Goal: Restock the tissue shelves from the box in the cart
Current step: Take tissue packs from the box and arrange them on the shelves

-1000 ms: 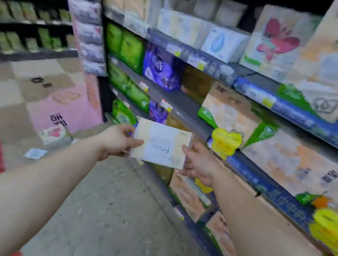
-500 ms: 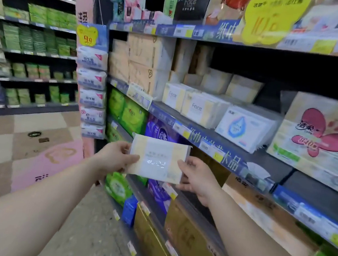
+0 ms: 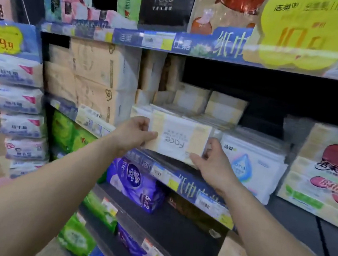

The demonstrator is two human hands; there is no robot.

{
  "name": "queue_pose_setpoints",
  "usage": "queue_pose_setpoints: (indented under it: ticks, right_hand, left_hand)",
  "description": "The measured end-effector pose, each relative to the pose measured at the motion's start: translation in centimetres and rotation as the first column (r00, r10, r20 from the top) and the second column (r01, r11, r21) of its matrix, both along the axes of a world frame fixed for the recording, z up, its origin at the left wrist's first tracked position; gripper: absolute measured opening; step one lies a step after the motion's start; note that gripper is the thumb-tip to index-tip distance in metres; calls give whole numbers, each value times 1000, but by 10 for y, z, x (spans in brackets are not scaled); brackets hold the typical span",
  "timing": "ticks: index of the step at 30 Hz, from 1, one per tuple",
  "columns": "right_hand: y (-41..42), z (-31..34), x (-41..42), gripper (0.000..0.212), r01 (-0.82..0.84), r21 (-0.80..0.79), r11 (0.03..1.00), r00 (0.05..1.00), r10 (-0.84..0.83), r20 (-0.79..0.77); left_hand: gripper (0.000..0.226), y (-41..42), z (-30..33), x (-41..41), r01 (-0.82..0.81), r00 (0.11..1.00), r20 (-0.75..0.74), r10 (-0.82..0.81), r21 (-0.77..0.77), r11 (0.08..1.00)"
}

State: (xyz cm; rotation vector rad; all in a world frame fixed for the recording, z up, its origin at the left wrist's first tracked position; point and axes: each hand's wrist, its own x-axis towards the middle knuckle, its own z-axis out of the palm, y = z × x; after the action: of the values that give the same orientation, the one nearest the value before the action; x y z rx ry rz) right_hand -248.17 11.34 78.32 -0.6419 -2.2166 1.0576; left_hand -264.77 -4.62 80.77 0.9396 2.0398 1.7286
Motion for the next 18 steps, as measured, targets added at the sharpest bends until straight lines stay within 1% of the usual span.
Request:
queue_pose_setpoints:
  ticks: [2, 4, 5, 6, 8, 10, 12, 13, 14, 15, 16, 17, 18]
  right_hand:
    - [3, -4, -9, 39, 79, 4, 997, 995, -79, 67]
    - [4, -12, -16, 40, 122, 45, 992, 968, -129, 217]
    - [1, -15, -17, 40, 128, 59, 990, 943, -139, 303]
    - [0, -16, -18, 39, 131, 64, 989, 923, -146, 356]
    - [-4, -12, -18, 35, 156, 46, 987, 911, -162, 380]
    - [-10, -7, -17, 25, 201, -12, 980, 917, -184, 355]
    - [-14, -5, -17, 12, 230, -60, 971, 917, -196, 347]
    - [-16, -5, -17, 10, 243, -86, 966, 920, -201, 337]
    - [-18, -4, -18, 10, 250, -125, 960, 933, -204, 295]
    - [-19, -3, -21, 10, 252, -175, 952, 953, -213, 214]
    - [-22, 0, -24, 11, 250, -229, 941, 967, -233, 99]
    - [-26, 4, -28, 10, 244, -264, 933, 965, -260, -28]
    - [-30, 10, -33, 11, 252, -271, 929, 945, -296, -138]
  left_hand:
    - [19, 16, -3, -24, 67, 995, -66, -70, -47, 997]
    - [15, 29, -10, -48, 171, 973, -127, -191, -149, 974]
    - [15, 34, -15, -59, 225, 953, -157, -260, -214, 951]
    - [15, 38, -20, -69, 270, 931, -174, -321, -262, 926]
    - [18, 46, -27, -85, 332, 900, -192, -391, -281, 900]
    - [20, 51, -29, -95, 350, 874, -238, -424, -298, 888]
    - [28, 53, -31, -100, 366, 862, -244, -445, -309, 878]
    - [33, 52, -32, -99, 370, 863, -239, -446, -301, 879]
    - [41, 51, -33, -97, 347, 869, -265, -418, -276, 896]
    - [51, 49, -31, -95, 280, 873, -342, -348, -233, 931]
    - [63, 47, -28, -92, 184, 859, -451, -242, -170, 968]
    - [73, 45, -23, -89, 95, 818, -560, -128, -86, 992]
    - [79, 42, -16, -87, 39, 768, -639, -29, 1, 999]
